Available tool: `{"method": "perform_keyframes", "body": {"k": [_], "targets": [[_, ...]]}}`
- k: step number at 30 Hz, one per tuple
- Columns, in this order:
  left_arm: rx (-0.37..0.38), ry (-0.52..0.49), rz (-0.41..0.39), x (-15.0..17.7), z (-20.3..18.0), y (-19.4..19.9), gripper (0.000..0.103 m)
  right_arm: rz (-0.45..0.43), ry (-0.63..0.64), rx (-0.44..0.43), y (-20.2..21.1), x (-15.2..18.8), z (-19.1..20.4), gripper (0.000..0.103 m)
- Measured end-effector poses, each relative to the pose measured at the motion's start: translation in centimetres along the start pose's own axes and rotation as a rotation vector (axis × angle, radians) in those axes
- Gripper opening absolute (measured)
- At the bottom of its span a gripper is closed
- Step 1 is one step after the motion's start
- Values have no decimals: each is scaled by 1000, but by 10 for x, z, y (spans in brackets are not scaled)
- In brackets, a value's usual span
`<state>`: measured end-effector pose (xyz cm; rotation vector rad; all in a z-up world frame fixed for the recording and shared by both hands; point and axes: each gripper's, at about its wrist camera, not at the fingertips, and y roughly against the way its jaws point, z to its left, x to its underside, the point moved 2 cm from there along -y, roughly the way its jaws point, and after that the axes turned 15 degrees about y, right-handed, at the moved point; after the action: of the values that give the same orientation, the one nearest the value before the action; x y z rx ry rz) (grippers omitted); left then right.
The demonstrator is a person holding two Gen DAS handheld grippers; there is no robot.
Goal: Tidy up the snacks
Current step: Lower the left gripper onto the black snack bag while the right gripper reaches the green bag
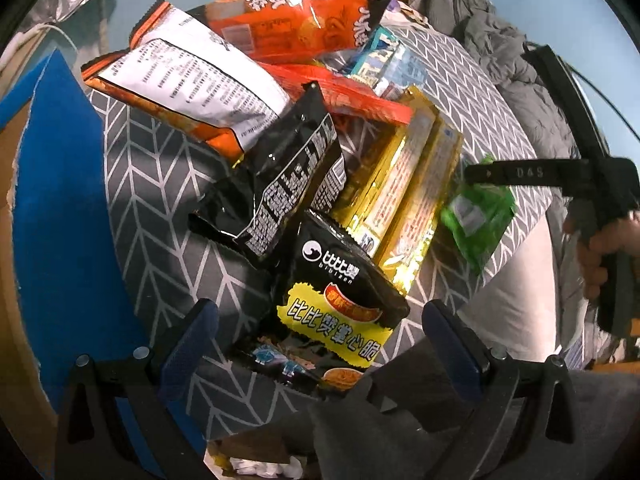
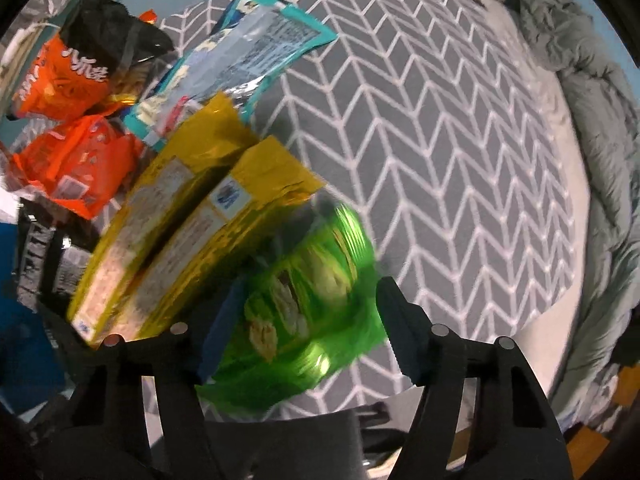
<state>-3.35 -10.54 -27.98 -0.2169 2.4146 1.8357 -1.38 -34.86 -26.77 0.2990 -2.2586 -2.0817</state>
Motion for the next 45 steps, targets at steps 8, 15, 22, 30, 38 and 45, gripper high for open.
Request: {"method": "perform_keyframes", "body": {"k": [8,15,22,30,38,45], "targets": [[-56,1,33,3,1,-30,103,33,-113,-117,-6,2,-22,77],[-71,-23,49,2,-7,-44,103,60,-123,-98,-15,8,-21,77],[-66,-18,65,7,-9,-57,103,52,-183,-82,-2,23,-31,78],[-10,-56,62,8,-14,-49,74,71,-244,-100,11,40,-57,86],[30,-29,86,4,-12,-46,54,91,-297,-157,-22,40,-38,86],[51,9,91,0,-18,-47,37,103,-299,-140,-55,31,-10,88]]}}
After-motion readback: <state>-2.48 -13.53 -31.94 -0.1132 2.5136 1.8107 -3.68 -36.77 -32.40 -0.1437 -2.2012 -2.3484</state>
